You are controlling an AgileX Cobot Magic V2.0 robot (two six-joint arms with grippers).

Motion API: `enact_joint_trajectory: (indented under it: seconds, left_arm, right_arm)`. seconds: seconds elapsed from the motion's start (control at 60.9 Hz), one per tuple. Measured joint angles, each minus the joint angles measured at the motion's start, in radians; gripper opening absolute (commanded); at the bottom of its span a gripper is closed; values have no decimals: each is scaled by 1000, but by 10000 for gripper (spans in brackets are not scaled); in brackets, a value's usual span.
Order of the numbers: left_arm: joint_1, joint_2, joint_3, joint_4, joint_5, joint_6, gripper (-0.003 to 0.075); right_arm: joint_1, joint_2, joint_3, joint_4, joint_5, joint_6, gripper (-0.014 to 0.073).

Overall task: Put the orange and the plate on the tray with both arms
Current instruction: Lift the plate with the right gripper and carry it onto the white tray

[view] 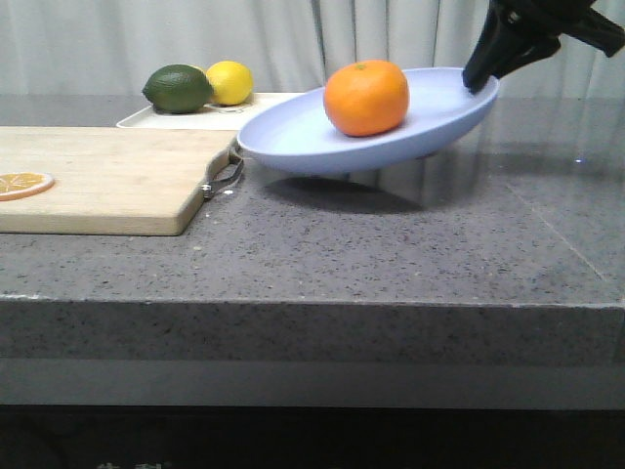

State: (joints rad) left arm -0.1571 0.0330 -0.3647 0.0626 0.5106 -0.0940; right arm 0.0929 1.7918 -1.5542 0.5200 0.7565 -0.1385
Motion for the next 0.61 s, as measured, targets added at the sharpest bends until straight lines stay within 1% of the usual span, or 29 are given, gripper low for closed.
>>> enact_joint_trajectory:
  seconds: [0.164,0.23,0.394,0.607]
  left_arm:
    - [0,0,0,0,0,0,-18]
    - [0,0,0,0,0,0,-18]
    - [0,0,1,0,0,0,-18]
    - [0,0,1,0,0,0,-18]
  right_arm:
    - [0,139,-205,98,55,12,-62]
    - [0,193,-281,117,71,24,-62]
    - [0,358,-504,124,90,65,-62]
    - [1,536,-745,124,98,132,-62]
